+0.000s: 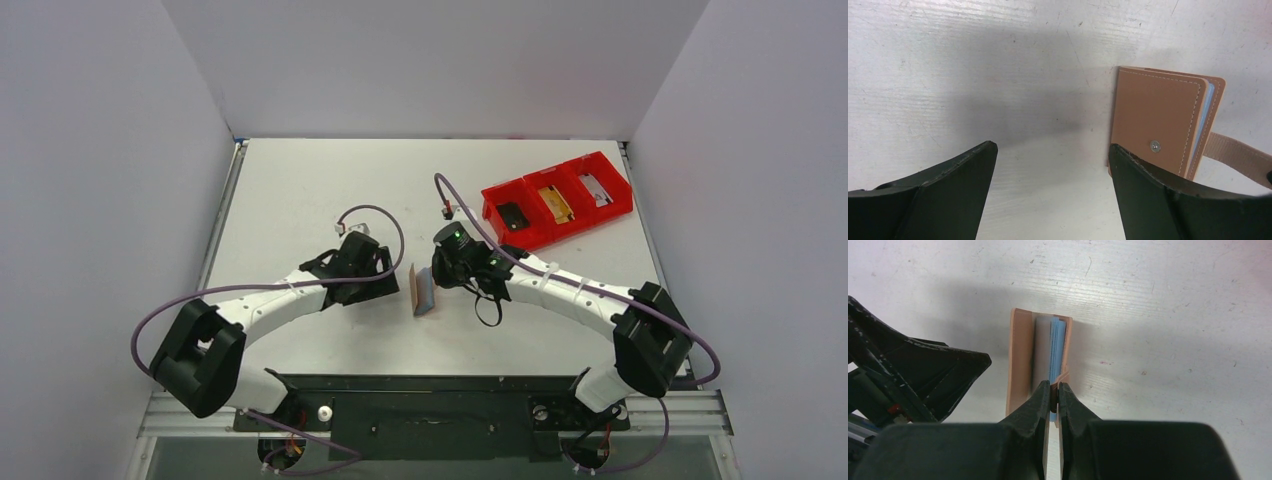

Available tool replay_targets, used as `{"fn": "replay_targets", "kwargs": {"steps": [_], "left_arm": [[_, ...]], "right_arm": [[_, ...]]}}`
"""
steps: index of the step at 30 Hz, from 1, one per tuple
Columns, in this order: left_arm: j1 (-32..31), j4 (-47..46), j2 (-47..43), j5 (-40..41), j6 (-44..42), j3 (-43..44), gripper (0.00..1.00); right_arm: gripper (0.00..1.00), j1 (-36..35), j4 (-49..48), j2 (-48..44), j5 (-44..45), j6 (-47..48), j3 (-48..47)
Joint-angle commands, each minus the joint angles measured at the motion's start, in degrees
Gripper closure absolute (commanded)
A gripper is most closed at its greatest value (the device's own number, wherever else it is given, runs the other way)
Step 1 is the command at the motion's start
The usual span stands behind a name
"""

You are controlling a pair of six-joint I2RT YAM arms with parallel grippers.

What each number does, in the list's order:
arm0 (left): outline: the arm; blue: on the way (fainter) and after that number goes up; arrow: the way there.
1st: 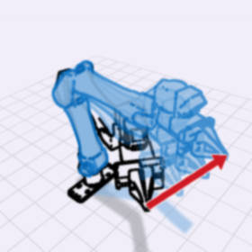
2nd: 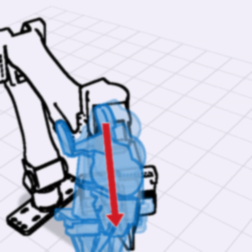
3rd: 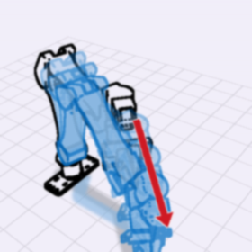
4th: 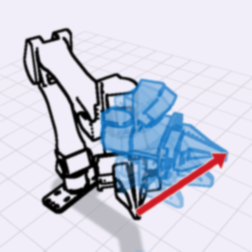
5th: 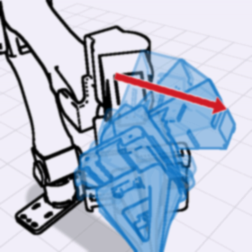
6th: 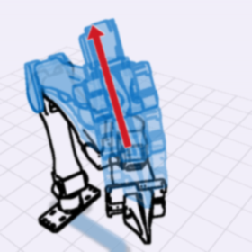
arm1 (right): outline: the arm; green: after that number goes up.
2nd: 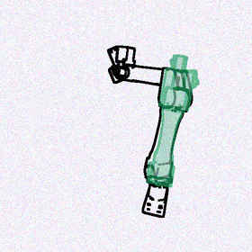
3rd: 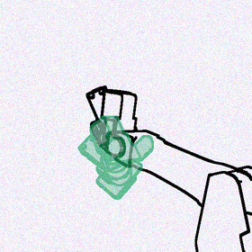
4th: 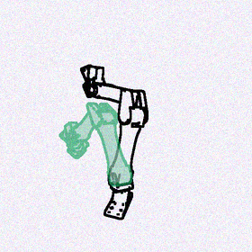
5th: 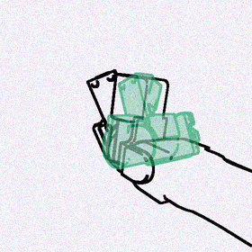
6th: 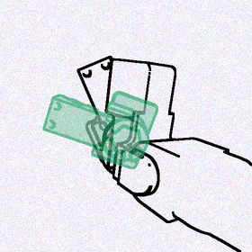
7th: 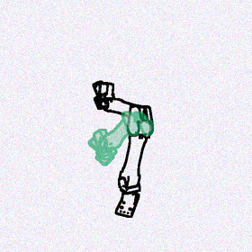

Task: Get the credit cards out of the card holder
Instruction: Open the card holder at the center of the board.

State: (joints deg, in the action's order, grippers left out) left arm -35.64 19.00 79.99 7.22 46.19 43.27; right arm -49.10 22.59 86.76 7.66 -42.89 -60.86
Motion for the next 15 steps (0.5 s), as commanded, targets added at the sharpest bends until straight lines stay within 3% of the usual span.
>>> {"fn": "replay_targets", "kwargs": {"steps": [1, 15], "left_arm": [[-0.04, 1.07, -2.95, 2.00, -0.40, 3.37, 0.19], [-0.02, 5.50, -8.67, 4.57, -2.22, 6.36, 0.29]], "right_arm": [[1.00, -0.27, 0.99, -2.58, 2.64, 0.15, -2.28], [1.00, -0.50, 2.96, -3.00, 2.74, 0.84, -5.58]]}}
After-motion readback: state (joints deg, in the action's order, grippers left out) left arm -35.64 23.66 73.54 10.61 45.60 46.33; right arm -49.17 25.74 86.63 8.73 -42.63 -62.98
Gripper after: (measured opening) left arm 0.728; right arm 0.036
